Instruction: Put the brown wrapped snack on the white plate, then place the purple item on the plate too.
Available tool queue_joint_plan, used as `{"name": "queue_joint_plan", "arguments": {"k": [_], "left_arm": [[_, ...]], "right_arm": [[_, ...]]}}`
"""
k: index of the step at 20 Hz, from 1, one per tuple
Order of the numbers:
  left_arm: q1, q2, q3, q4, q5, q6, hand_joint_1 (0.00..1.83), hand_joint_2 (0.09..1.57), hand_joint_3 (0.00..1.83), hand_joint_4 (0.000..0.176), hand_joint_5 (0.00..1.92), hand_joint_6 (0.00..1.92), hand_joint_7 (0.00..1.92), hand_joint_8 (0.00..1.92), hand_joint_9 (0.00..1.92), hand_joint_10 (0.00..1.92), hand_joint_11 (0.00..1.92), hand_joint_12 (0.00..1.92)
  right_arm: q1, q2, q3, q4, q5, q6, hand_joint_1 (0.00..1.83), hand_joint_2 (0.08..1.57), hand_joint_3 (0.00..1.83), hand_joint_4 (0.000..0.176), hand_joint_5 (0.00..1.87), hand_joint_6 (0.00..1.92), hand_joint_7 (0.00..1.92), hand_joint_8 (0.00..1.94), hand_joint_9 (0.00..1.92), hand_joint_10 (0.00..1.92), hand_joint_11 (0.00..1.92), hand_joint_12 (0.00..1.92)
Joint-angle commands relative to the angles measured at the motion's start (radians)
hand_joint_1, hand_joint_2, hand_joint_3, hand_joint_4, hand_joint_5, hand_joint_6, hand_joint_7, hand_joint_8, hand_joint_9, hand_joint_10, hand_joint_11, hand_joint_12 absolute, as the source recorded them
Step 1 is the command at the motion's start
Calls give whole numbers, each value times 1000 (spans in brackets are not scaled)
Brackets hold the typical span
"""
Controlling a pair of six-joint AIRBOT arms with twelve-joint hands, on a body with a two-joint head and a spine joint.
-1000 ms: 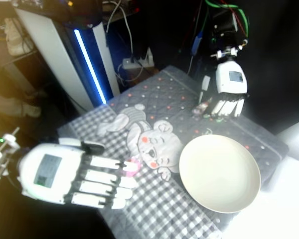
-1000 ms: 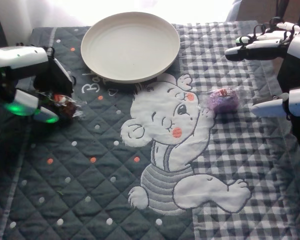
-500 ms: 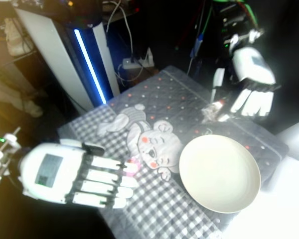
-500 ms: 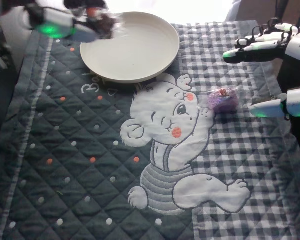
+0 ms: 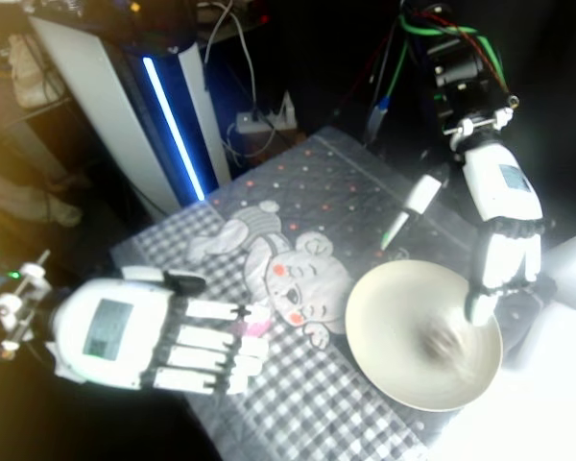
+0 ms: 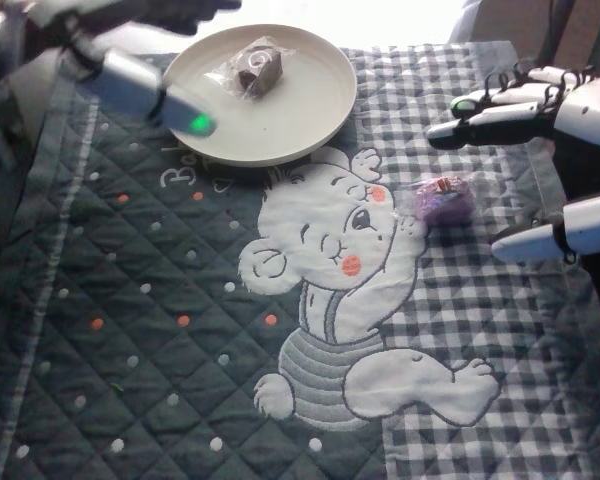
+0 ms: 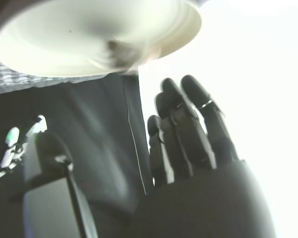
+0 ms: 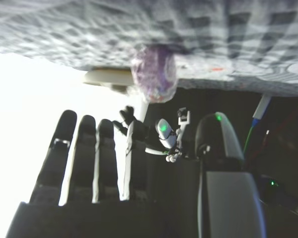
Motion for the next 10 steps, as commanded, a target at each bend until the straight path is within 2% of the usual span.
{"name": "queue_joint_plan", "arguments": {"k": [1,2,3,4,5,6,7,9,10], "left_arm": [[10,26,-19,-20,-143,-10,829,793,0,127,344,0,360,0,408,1,119,902],[47,67,-61,-20,-186,-35,795,808,1,142,339,2,340,2,410,1,75,1010],[69,87,-81,-20,-212,-58,833,820,4,129,342,3,324,0,386,0,14,1011],[97,107,-99,-20,-240,-93,888,830,5,143,350,4,288,4,321,6,2,849],[131,124,-113,-20,-287,-147,865,863,11,136,339,3,272,1,292,2,0,721],[151,129,-122,-27,-317,-168,854,900,0,104,351,1,284,0,332,0,2,860],[157,131,-127,-31,-328,-168,854,900,0,104,351,1,284,0,332,0,2,860],[169,136,-138,-43,-356,-168,871,880,0,127,318,0,285,0,335,1,0,874],[179,144,-150,-55,-375,-168,834,884,0,117,318,0,293,1,346,2,0,885]], "right_arm": [[13,-5,5,31,107,9,822,926,0,168,352,0,241,0,244,1,0,744],[13,-9,5,31,107,9,820,897,0,172,346,1,261,4,270,8,0,849],[13,-13,7,31,106,9,858,881,0,166,351,2,274,4,283,8,0,904],[13,-18,10,31,106,9,877,883,0,174,338,3,245,6,244,9,0,802],[13,-26,15,31,92,9,882,886,0,176,323,1,220,4,223,3,0,749],[13,-31,18,32,84,9,948,857,0,176,332,1,213,1,229,2,0,807],[13,-34,20,36,83,9,948,857,0,176,332,1,213,1,229,2,0,807],[13,-35,24,40,69,9,926,875,4,176,338,3,208,0,227,1,0,800],[13,-44,32,40,50,9,897,889,5,176,351,3,221,2,238,3,0,823]]}}
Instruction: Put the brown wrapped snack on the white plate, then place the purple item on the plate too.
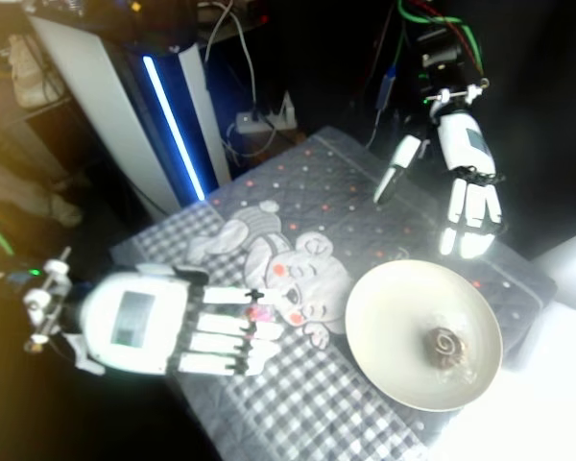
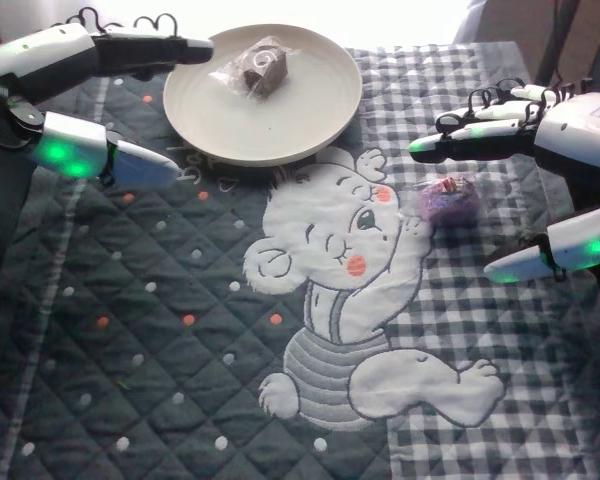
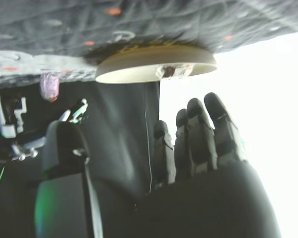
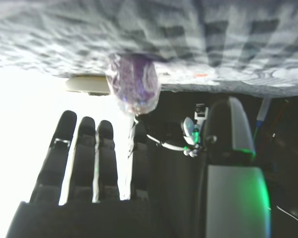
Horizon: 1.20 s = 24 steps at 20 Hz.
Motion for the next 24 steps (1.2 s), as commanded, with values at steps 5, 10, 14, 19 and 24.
{"name": "queue_joint_plan", "arguments": {"k": [5,10,14,19,24], "left_arm": [[17,11,-5,-55,-135,-8,819,887,2,106,326,3,301,0,338,0,0,848],[42,12,-10,-82,-144,-8,857,885,3,118,334,3,297,1,302,0,0,828],[50,14,-15,-89,-149,-8,834,894,2,128,340,2,295,1,273,0,0,798],[61,12,-17,-103,-162,-8,825,898,1,113,357,3,300,3,283,6,0,823],[80,9,-18,-113,-167,-8,823,888,0,125,362,1,311,1,292,3,0,827]], "right_arm": [[13,-54,39,71,55,5,940,932,1,156,485,2,394,3,481,14,71,1201],[13,-109,74,134,55,5,1091,938,0,42,637,1,613,1,623,3,230,986],[13,-128,87,136,44,5,1219,994,0,0,872,16,881,58,838,96,279,1109],[13,-134,91,136,44,6,1359,1139,0,0,1010,820,925,1196,748,1310,100,1226],[90,-113,127,115,134,82,1263,1079,0,0,1242,467,924,1187,826,999,559,1447]]}}
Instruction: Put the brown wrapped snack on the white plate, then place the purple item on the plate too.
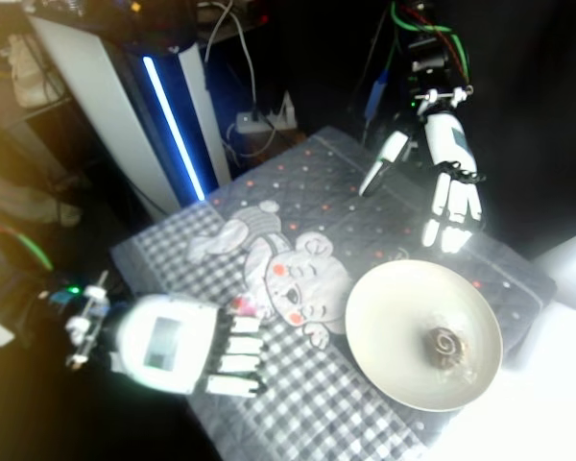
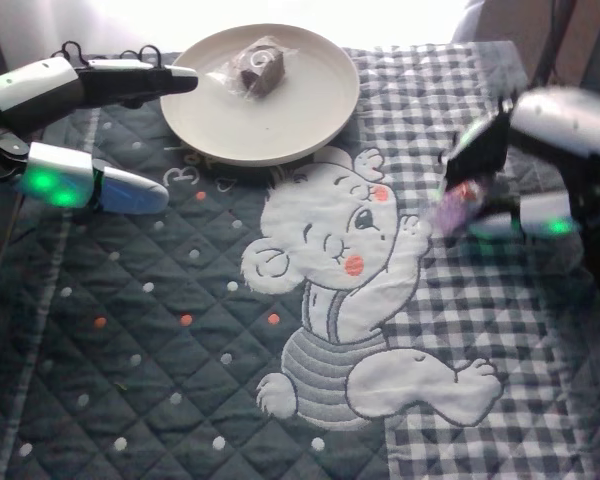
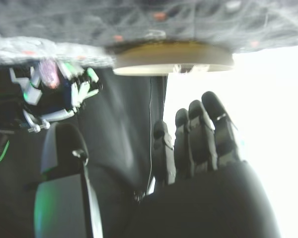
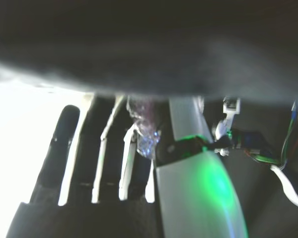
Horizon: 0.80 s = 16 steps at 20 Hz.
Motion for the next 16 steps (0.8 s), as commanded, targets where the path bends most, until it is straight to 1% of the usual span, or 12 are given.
{"name": "queue_joint_plan", "arguments": {"k": [1,3,5,7,8,9,10,11,13,14,15,16], "left_arm": [[0,12,-14,-42,-141,-8,811,882,0,125,360,0,315,1,303,4,0,855],[55,39,-42,-104,-209,-8,826,884,1,100,368,1,317,0,315,4,0,865],[114,68,-84,-175,-294,10,714,871,0,111,368,0,345,0,362,6,17,927],[146,91,-117,-223,-357,35,708,871,0,96,355,0,359,0,396,5,13,1017],[174,106,-139,-258,-407,48,886,866,0,9,391,5,319,1,293,2,0,810],[197,114,-155,-291,-460,57,886,866,0,9,391,5,319,1,293,2,0,810],[215,120,-168,-315,-503,62,913,831,0,69,388,1,319,0,331,4,0,956],[227,126,-180,-332,-540,63,913,831,0,69,388,1,319,0,331,4,0,956],[234,135,-197,-343,-588,64,913,829,0,62,374,0,352,8,357,10,0,1019],[236,139,-203,-343,-597,64,875,857,6,36,359,4,339,1,346,4,0,906],[244,143,-209,-343,-609,64,877,842,1,32,375,1,356,1,368,5,2,935],[251,145,-214,-344,-618,64,895,827,0,37,378,0,368,1,381,3,3,983]], "right_arm": [[87,12,3,10,126,-15,1265,1083,3,0,1228,500,898,1215,791,1064,549,1473],[226,-3,21,-92,71,-30,1263,1102,0,0,1116,707,914,1156,847,1007,646,1229],[357,-58,67,-198,12,-33,1280,1067,0,0,1249,292,1018,1158,905,825,466,1146],[430,-114,105,-252,-41,-34,1280,1055,0,0,1282,247,1043,1109,911,838,459,1244],[464,-168,144,-278,-80,-35,1276,1030,0,0,1291,283,1138,919,998,705,464,1313],[480,-213,177,-283,-116,-38,1276,1030,0,0,1291,283,1138,919,998,705,464,1313],[486,-251,212,-282,-152,-38,1291,1001,0,0,1293,285,1285,638,1146,671,705,1306],[491,-284,241,-279,-186,-38,1291,1001,0,0,1293,285,1285,638,1146,671,705,1306],[491,-317,272,-279,-233,-40,1257,1036,0,9,1128,797,1236,479,1154,331,812,1008],[491,-317,272,-279,-244,-42,1013,884,0,84,644,51,655,82,673,77,114,1289],[491,-317,272,-279,-252,-42,857,833,0,158,315,9,364,16,381,15,22,1050],[491,-317,272,-275,-253,-42,806,806,0,172,166,1,235,2,275,2,4,968]]}}
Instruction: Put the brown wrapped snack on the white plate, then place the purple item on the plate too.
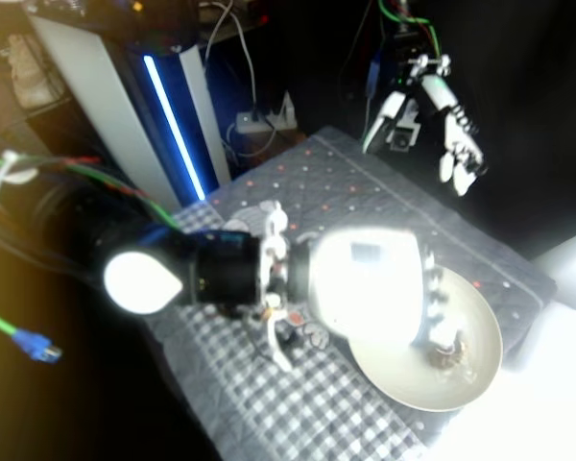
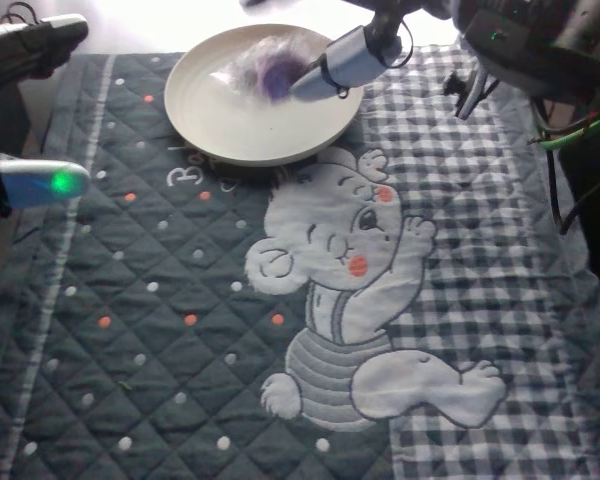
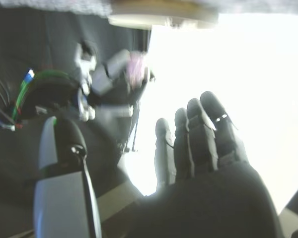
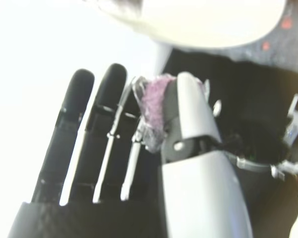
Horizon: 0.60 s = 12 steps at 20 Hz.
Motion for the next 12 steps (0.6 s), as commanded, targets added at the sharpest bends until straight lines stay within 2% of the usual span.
{"name": "queue_joint_plan", "arguments": {"k": [1,2,3,5,6,7,8,9,10,11,12], "left_arm": [[2,4,-7,-1,-127,-5,910,824,0,36,384,2,381,4,387,4,4,994],[9,10,-13,-4,-133,-5,910,821,0,40,378,0,388,7,395,7,9,998],[13,17,-17,-5,-137,-5,931,816,0,53,380,1,391,7,394,6,10,1001],[37,41,-36,-20,-167,-5,906,815,0,58,382,2,390,5,396,6,26,1013],[53,52,-48,-30,-190,-5,906,815,0,58,382,2,390,5,396,6,26,1013],[79,73,-71,-45,-237,-5,919,793,0,64,374,0,388,1,403,4,29,1046],[111,94,-95,-65,-304,-5,917,779,0,60,358,0,375,0,371,0,3,1027],[144,103,-109,-83,-347,-5,917,779,0,60,358,0,375,0,371,0,3,1027],[194,118,-131,-107,-411,-5,907,814,8,57,334,1,339,2,350,0,0,1092],[217,128,-144,-112,-436,-5,918,821,9,49,340,4,336,3,357,3,0,1100],[238,140,-159,-115,-461,-5,906,850,15,28,349,5,332,1,358,3,0,1060]], "right_arm": [[12,7,3,50,95,1,815,784,0,175,83,2,164,2,169,2,0,692],[12,18,-13,73,112,1,782,785,0,176,41,3,112,4,104,4,0,497],[12,32,-28,87,120,1,751,795,1,176,8,0,77,0,67,0,0,439],[12,92,-69,136,184,1,721,780,0,176,3,1,67,1,126,7,0,757],[12,131,-90,162,222,1,721,780,0,176,3,1,67,1,126,7,0,757],[10,189,-144,172,273,1,727,774,0,176,15,1,76,1,76,23,0,598],[-15,260,-216,217,325,-34,795,786,1,176,55,5,28,15,12,2,0,105],[-51,304,-257,262,372,-56,795,786,1,176,55,5,28,15,12,2,0,105],[-134,368,-310,341,472,-82,767,761,0,176,66,0,94,12,70,15,43,71],[-181,397,-331,389,529,-84,745,745,0,176,55,0,75,2,51,5,8,56],[-239,427,-357,441,594,-84,734,743,0,176,51,0,57,0,43,1,6,56]]}}
